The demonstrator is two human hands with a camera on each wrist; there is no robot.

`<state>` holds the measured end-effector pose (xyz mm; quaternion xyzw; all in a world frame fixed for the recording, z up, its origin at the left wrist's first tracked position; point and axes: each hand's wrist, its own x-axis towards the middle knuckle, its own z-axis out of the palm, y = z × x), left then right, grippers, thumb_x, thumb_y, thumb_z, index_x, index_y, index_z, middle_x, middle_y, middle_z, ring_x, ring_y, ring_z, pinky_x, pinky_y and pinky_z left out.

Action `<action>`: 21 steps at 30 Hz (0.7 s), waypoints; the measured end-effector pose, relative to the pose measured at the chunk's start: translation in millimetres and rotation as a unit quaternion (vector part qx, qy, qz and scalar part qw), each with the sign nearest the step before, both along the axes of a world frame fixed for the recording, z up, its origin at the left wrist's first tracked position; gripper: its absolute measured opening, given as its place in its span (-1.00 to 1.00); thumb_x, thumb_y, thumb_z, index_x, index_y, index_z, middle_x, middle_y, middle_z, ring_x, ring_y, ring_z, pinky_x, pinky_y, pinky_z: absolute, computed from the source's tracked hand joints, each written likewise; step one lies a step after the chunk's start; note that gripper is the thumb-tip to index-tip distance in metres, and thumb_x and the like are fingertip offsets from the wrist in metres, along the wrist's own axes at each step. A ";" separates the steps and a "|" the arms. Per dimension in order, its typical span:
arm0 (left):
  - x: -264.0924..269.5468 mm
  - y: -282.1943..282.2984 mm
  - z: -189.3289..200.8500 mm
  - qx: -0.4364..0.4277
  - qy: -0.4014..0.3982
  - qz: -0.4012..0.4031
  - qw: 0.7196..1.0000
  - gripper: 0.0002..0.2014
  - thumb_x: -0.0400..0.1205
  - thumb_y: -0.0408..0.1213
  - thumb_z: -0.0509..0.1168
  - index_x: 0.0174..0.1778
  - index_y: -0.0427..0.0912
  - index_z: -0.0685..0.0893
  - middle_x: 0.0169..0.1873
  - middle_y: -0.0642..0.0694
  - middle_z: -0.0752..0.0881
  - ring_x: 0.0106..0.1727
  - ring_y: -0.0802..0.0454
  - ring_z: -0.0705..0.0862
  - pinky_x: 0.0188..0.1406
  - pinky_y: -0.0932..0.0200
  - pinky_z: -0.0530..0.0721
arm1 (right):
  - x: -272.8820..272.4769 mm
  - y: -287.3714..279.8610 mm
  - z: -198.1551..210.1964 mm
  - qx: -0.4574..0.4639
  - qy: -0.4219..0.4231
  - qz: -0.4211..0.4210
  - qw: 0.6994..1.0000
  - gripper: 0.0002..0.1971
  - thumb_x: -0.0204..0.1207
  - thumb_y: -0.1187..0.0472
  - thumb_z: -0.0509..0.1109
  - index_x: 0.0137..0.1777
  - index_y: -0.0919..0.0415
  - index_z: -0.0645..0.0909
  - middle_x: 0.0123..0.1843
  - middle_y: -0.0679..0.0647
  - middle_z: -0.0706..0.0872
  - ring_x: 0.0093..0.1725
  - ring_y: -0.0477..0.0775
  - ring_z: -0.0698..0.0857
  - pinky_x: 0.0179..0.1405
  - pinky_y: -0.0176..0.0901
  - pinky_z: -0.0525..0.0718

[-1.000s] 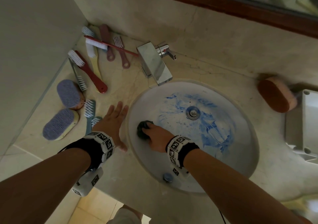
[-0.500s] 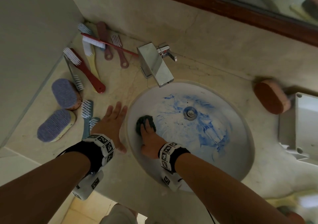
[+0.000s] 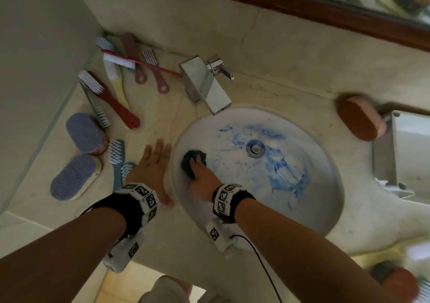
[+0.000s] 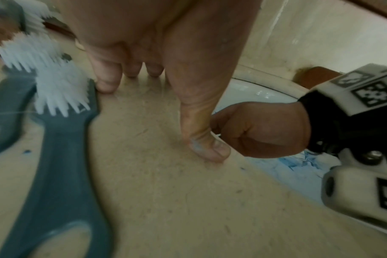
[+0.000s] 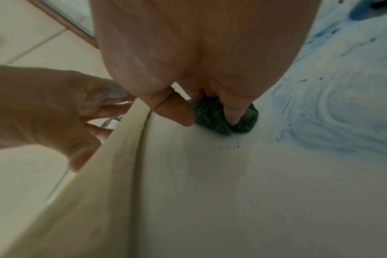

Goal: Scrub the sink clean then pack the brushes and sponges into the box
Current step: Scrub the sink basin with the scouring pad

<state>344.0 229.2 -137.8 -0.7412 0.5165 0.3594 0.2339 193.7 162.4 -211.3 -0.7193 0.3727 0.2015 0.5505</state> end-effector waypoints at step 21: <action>-2.3 -1.8 5.8 -0.004 0.007 -0.005 1.000 0.53 0.16 0.11 0.68 0.65 -0.13 -0.45 0.63 -0.16 -0.47 0.66 -0.28 -0.35 0.65 -0.31 0.04 | 38.5 -40.8 8.5 0.004 -0.006 -0.314 0.949 -0.17 0.55 0.34 0.24 0.73 0.23 -0.15 0.75 0.18 -0.21 0.71 0.25 -0.06 0.68 0.07 0.08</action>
